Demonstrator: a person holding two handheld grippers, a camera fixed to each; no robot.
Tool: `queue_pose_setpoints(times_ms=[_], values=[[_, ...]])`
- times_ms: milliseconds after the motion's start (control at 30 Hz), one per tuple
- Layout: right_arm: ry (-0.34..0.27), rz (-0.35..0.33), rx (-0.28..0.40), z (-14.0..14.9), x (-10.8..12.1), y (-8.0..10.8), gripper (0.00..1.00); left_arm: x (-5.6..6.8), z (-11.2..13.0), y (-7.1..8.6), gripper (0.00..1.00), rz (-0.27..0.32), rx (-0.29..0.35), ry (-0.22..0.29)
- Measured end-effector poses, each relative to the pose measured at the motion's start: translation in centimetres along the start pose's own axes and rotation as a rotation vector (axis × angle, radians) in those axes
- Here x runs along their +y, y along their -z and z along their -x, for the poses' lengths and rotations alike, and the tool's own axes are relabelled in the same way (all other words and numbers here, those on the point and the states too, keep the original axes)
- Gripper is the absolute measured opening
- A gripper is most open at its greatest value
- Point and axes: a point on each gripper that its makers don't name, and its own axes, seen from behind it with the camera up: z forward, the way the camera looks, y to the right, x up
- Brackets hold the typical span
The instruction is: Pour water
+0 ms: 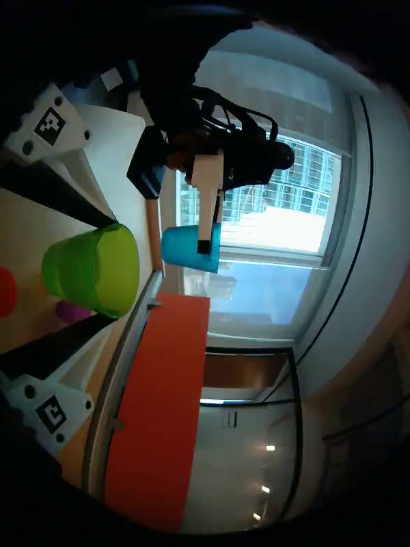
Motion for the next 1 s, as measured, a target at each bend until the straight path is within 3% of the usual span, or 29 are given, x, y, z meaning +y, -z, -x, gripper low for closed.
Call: queue_pose_setpoints(times_ms=[467,1000], values=[[0.000,0.099,-0.010,0.1,3.0,3.5,0.91,-0.3,3.2,1.7,0.86,0.000,-0.038,0.004],[-0.014,0.209,-0.013,0.2,6.6,7.0,0.91,-0.7,4.5,2.3,0.86,-0.001,-0.045,-0.002]])
